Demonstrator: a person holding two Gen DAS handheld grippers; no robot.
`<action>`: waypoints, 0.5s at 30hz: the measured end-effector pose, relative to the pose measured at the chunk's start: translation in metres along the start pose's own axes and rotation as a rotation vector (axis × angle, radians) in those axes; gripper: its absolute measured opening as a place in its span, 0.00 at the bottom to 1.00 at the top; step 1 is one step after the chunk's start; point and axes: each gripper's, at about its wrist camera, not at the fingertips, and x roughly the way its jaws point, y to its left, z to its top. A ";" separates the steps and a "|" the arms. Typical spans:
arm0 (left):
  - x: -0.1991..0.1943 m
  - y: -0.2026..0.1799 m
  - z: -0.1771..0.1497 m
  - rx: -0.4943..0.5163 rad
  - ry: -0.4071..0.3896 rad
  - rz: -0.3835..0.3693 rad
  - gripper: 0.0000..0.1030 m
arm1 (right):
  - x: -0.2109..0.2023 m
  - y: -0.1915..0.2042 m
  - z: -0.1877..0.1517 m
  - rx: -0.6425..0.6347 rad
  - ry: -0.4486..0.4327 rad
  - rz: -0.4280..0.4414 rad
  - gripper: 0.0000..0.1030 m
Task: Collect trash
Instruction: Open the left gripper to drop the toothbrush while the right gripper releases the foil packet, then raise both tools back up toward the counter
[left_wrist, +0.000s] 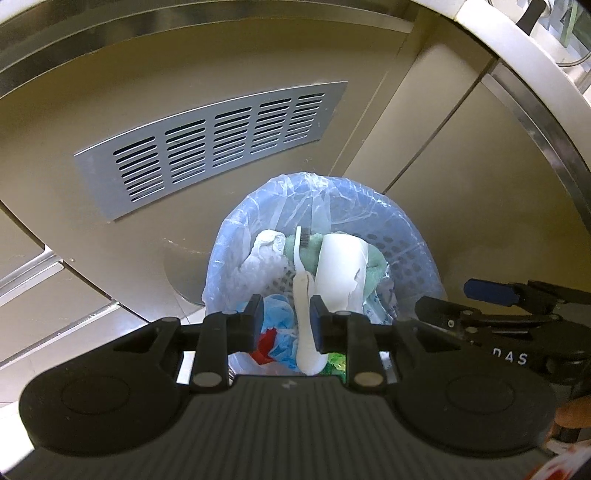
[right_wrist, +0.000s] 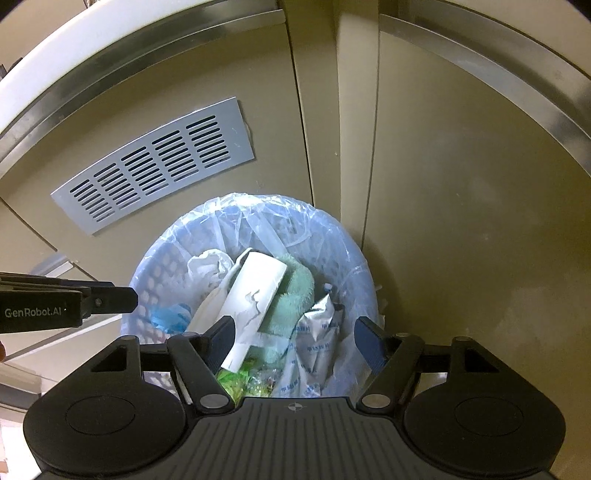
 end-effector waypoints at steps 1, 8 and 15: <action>-0.001 0.000 -0.001 0.001 0.000 0.000 0.23 | -0.002 0.000 0.000 0.002 0.003 0.003 0.69; -0.017 -0.002 -0.006 -0.003 -0.008 0.004 0.23 | -0.020 0.003 0.000 0.013 -0.003 0.026 0.69; -0.042 -0.005 -0.011 -0.010 -0.033 0.007 0.23 | -0.044 0.007 0.002 0.018 -0.024 0.059 0.69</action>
